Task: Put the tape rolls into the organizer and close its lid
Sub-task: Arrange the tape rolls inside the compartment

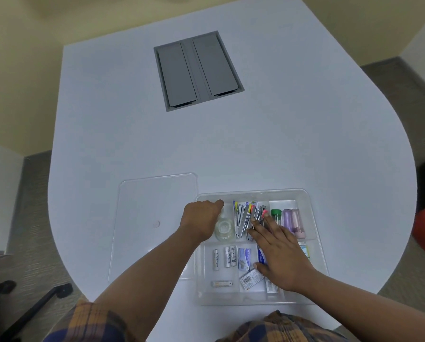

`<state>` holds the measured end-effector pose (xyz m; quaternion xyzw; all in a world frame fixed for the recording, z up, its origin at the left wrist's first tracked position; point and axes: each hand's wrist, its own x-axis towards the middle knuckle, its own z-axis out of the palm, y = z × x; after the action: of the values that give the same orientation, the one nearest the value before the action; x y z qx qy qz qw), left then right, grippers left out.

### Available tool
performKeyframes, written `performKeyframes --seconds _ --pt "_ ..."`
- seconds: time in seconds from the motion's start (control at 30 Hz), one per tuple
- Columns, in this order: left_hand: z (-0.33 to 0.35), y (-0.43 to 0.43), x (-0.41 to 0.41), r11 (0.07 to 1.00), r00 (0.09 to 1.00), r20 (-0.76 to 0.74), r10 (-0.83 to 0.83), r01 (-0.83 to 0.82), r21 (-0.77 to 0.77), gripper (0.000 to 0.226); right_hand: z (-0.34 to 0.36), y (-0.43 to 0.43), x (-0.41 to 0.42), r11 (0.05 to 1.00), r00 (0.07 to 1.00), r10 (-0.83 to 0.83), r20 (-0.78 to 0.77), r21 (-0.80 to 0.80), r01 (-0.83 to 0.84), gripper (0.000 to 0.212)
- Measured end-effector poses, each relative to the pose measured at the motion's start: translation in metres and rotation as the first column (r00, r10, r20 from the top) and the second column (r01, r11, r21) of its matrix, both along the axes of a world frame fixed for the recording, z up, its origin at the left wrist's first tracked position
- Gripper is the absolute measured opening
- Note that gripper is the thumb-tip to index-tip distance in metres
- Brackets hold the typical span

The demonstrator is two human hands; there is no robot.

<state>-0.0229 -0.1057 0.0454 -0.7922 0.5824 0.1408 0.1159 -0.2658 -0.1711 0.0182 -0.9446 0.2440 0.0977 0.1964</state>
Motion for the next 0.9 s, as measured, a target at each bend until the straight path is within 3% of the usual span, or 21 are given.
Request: performKeyframes --seconds 0.23,0.53,0.73,0.9 --pt "0.002 0.001 -0.004 1.000 0.999 0.033 0.005 -0.005 0.003 0.039 -0.001 -0.001 -0.001 1.000 1.000 0.012 -0.019 -0.013 -0.013 0.083" --pt "0.005 0.002 -0.009 1.000 0.999 0.032 0.029 -0.029 -0.001 0.054 -0.001 -0.001 -0.001 1.000 1.000 0.014 -0.008 -0.006 -0.014 0.083" --pt "0.013 0.009 -0.010 0.994 0.995 -0.065 0.078 -0.083 -0.073 0.046 -0.001 -0.002 -0.001 1.000 1.000 0.022 -0.008 -0.016 -0.022 0.082" --pt "0.011 0.020 -0.016 0.971 0.967 -0.125 0.221 -0.231 -0.070 0.019 -0.001 -0.001 -0.002 0.999 1.000 0.024 0.000 -0.023 -0.024 0.083"
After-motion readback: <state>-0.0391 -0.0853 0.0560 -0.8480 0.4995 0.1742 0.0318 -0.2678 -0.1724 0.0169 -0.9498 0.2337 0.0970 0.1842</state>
